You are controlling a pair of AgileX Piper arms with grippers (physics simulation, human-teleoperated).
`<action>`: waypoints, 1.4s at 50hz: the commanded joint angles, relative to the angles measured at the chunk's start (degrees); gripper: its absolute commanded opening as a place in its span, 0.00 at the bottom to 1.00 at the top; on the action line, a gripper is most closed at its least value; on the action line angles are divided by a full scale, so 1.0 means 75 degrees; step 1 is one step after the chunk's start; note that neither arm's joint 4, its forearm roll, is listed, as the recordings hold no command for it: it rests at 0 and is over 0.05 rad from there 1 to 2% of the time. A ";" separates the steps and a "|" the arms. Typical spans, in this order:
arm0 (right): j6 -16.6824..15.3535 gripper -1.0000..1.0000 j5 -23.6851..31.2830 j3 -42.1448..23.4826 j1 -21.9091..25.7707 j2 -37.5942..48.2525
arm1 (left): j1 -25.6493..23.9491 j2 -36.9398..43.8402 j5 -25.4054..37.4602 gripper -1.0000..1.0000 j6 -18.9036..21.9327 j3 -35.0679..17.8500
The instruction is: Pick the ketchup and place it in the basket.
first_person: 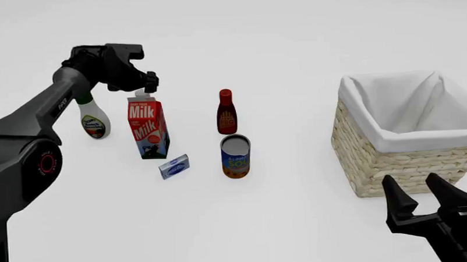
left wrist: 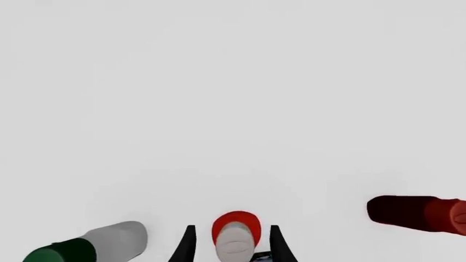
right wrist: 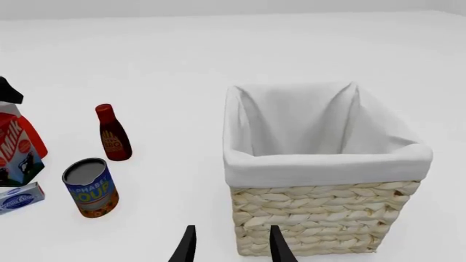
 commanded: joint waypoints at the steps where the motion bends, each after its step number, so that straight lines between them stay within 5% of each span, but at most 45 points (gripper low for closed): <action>1: 0.0003 1.00 0.0020 0.0000 0.0000 -0.0020 | -0.0014 -0.0007 -0.0099 1.00 -0.0001 0.0158; 33: 0.0012 1.00 -0.0088 0.0000 0.0013 0.0114 | -0.0006 0.0124 -0.0133 1.00 -0.0047 0.0138; 34: 0.0014 1.00 -0.0092 0.0000 0.0013 0.0120 | -0.0016 0.0129 -0.0130 0.00 -0.0058 0.0141; 70: -0.0008 1.00 0.0302 -0.0005 -0.0063 -0.0397 | 0.0053 -0.0170 0.0501 0.00 0.0071 -0.0693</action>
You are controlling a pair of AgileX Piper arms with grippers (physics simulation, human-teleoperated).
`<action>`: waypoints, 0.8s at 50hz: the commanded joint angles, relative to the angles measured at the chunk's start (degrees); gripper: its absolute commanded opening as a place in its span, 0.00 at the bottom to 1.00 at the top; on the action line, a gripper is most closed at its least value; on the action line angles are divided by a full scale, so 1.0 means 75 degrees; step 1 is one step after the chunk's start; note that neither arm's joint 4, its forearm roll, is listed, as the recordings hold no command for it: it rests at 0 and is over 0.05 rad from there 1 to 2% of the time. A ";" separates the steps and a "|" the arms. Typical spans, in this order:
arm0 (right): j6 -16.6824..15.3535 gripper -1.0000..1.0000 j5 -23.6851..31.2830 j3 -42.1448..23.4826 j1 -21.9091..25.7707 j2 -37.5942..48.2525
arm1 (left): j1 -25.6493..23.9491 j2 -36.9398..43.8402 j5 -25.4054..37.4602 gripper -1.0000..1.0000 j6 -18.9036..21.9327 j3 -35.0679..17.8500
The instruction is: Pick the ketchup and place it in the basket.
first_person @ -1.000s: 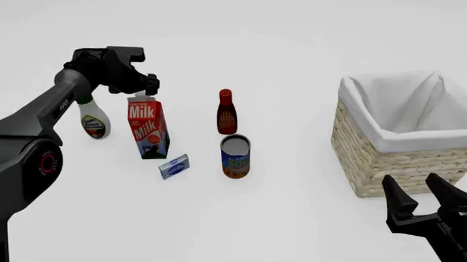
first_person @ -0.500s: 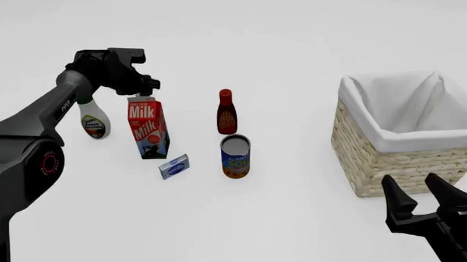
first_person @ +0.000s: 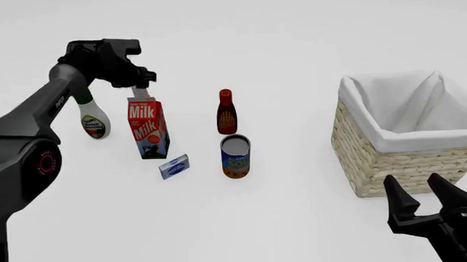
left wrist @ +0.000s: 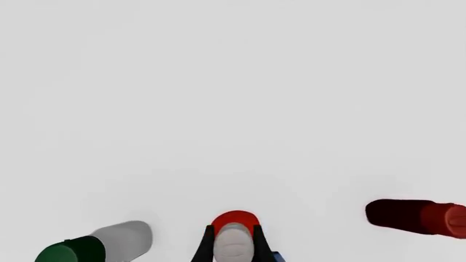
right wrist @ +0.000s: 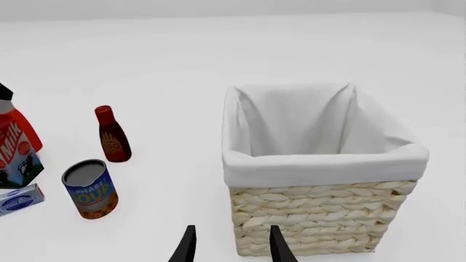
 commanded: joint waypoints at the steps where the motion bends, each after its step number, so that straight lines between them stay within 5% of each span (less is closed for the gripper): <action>1: -0.0018 1.00 0.0154 0.0000 -0.0025 -0.0212 | 0.0002 -0.0187 0.0249 0.00 0.0138 -0.0351; 40: -0.0148 1.00 0.1641 0.0001 -0.0178 -0.2178 | -0.0308 -0.1372 0.1739 0.00 0.0356 -0.1819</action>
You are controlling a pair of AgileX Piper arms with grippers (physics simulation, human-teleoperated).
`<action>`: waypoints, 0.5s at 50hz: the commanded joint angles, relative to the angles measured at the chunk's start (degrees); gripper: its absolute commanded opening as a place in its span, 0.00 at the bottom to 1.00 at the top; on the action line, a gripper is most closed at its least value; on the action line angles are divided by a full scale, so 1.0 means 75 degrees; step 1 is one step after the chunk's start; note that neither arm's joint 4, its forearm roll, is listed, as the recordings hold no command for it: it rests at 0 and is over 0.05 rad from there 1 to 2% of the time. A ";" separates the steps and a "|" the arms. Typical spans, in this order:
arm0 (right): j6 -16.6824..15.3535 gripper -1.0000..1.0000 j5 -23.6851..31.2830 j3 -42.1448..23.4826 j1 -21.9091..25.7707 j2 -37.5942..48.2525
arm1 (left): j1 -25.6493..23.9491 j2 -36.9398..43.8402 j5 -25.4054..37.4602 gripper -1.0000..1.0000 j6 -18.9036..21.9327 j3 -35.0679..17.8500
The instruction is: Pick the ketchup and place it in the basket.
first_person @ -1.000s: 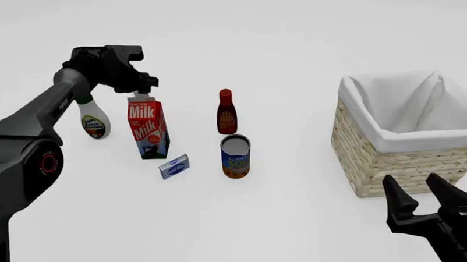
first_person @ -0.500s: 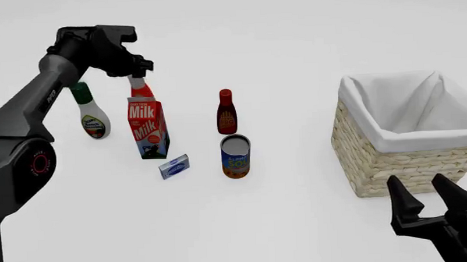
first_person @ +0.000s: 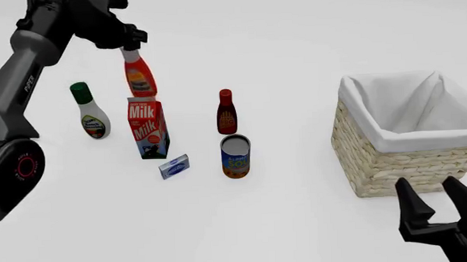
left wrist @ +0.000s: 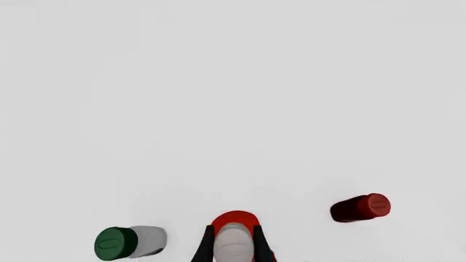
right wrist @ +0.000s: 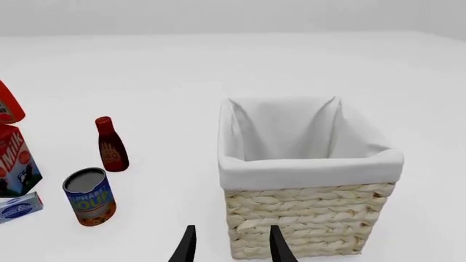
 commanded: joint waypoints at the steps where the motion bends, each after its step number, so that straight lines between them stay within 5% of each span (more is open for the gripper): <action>1: -0.0044 1.00 0.0433 0.0001 -0.0023 -0.0544 | -0.0095 -0.0455 0.0399 0.00 0.0164 -0.0371; 25: -0.0110 1.00 0.0613 -0.0002 -0.0016 -0.0858 | -0.0125 -0.0930 0.1577 0.00 0.0188 -0.1707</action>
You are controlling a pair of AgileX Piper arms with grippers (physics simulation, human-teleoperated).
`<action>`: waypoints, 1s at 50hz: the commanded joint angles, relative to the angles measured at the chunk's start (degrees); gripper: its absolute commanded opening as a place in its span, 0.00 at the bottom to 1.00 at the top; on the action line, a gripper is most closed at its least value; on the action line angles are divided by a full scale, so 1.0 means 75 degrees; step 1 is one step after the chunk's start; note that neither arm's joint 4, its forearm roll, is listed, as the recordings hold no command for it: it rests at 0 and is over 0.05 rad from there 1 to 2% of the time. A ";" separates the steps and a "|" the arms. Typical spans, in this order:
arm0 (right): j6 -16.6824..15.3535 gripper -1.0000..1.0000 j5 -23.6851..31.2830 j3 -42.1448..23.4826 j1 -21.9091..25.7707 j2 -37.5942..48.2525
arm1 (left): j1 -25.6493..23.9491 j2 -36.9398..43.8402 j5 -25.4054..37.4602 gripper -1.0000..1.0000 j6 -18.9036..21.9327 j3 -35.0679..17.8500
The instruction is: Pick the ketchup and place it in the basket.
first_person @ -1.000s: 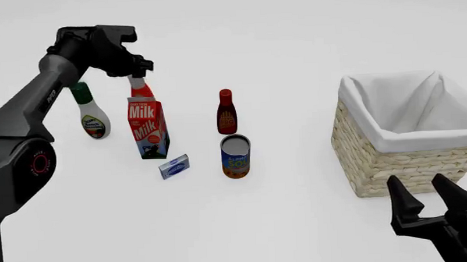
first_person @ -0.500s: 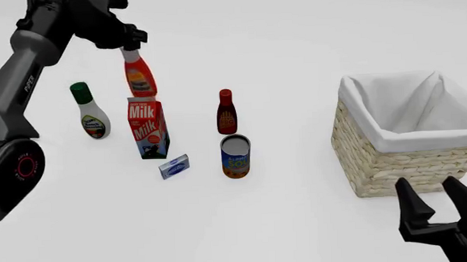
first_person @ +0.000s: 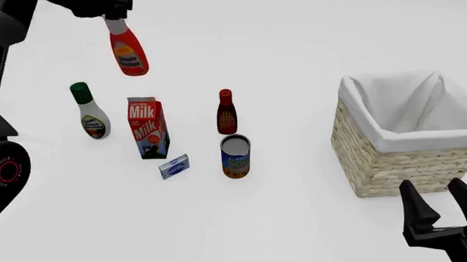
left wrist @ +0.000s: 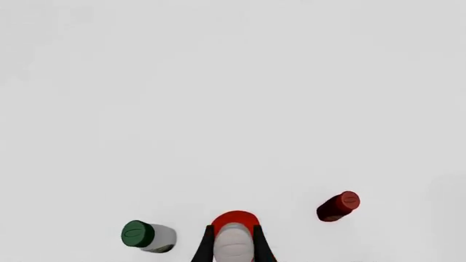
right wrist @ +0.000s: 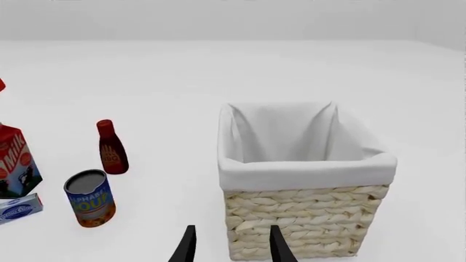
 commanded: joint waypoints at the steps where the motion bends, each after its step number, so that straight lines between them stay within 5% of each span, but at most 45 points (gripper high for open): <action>1: -0.0040 1.00 0.0131 0.0006 0.0000 -0.0223 | -0.0044 -0.0435 0.0382 0.00 0.0083 -0.0311; 9: -0.0070 1.00 0.0421 0.0005 0.0002 -0.0569 | -0.0140 -0.1346 0.0260 0.00 0.0114 0.0503; 20: -0.1131 1.00 0.0823 -0.0338 0.0151 -0.0604 | -0.0247 -0.2735 -0.0469 0.00 0.0077 0.2614; 21: -0.0847 1.00 0.1044 -0.0470 0.0349 -0.0847 | -0.0241 -0.2820 -0.0514 0.00 0.0088 0.2715; 23: -0.1360 1.00 0.0871 -0.0614 0.0417 -0.0241 | -0.0263 -0.3087 -0.0629 0.00 0.0045 0.3084; 27: -0.1292 1.00 0.1504 -0.0998 0.0738 -0.0702 | -0.0260 -0.3472 -0.0836 0.00 0.0016 0.3732; 29: -0.1725 1.00 0.1346 -0.1116 0.0903 -0.0042 | -0.0303 -0.3663 -0.0918 0.00 0.0001 0.4022; 32: -0.1364 1.00 0.1470 -0.1344 0.1084 -0.0061 | -0.0349 -0.3853 -0.1033 0.00 0.0033 0.4346; 34: -0.1840 1.00 0.1371 -0.1462 0.1119 0.0281 | -0.0392 -0.4006 -0.1114 0.00 0.0017 0.4684; 38: -0.1510 1.00 0.1728 -0.1992 0.1491 0.0361 | -0.0408 -0.4278 -0.1281 0.00 0.0039 0.5178; 50: -0.1449 1.00 0.1819 -0.2799 0.2935 0.1038 | -0.0748 -0.4932 -0.1634 0.00 0.0166 0.6438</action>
